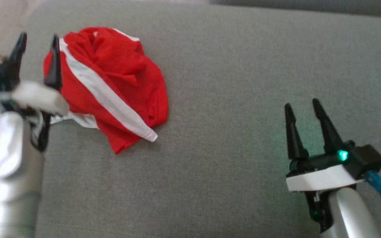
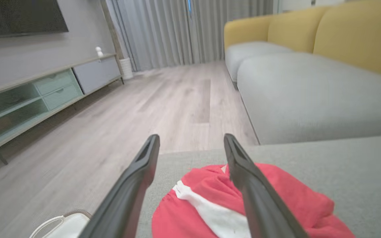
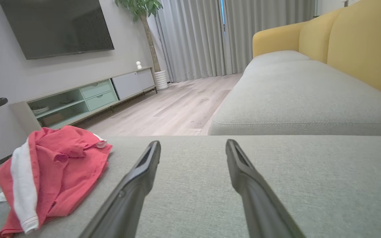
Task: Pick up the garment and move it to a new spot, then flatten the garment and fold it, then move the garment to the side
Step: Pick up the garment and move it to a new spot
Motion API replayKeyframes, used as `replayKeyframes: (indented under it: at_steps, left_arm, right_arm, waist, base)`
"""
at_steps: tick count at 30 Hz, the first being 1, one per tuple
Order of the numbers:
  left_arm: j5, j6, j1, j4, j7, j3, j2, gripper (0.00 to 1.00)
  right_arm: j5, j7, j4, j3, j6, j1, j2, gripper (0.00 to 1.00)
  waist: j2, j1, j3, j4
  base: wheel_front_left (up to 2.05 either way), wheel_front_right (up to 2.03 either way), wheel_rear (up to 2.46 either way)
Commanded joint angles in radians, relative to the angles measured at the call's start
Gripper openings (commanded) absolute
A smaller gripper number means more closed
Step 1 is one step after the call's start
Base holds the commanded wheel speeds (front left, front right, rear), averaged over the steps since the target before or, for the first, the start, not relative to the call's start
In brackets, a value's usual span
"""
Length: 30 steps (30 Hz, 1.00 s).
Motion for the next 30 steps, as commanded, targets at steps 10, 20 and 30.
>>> replayKeyframes:
  at_steps: [10,20,30]
  left_arm:
    - [-0.179,-0.001,-0.222,0.247,0.212,-0.148,0.156,1.00]
    - [-0.365,-0.001,-0.245,0.302,0.139,-0.247,0.190,0.00]
    - [-0.432,-0.001,-0.312,0.194,-0.114,-0.225,0.192,0.00]
  right_arm:
    - [-0.014,-0.011,-0.063,-0.008,0.005,-0.071,-0.005,1.00]
    - [-0.008,-0.011,-0.064,-0.007,0.005,-0.075,-0.005,1.00]
    - [0.010,-0.011,-0.039,-0.002,0.005,-0.053,-0.005,1.00]
  waist:
    - [0.0000,-0.0003,0.110,-0.076]
    - [0.0000,-0.0003,0.109,-0.091]
    - [0.0000,-0.0003,0.024,-0.085]
  base:
    - [0.00,0.00,0.00]
    - [0.00,0.00,0.00]
    - [0.00,0.00,0.00]
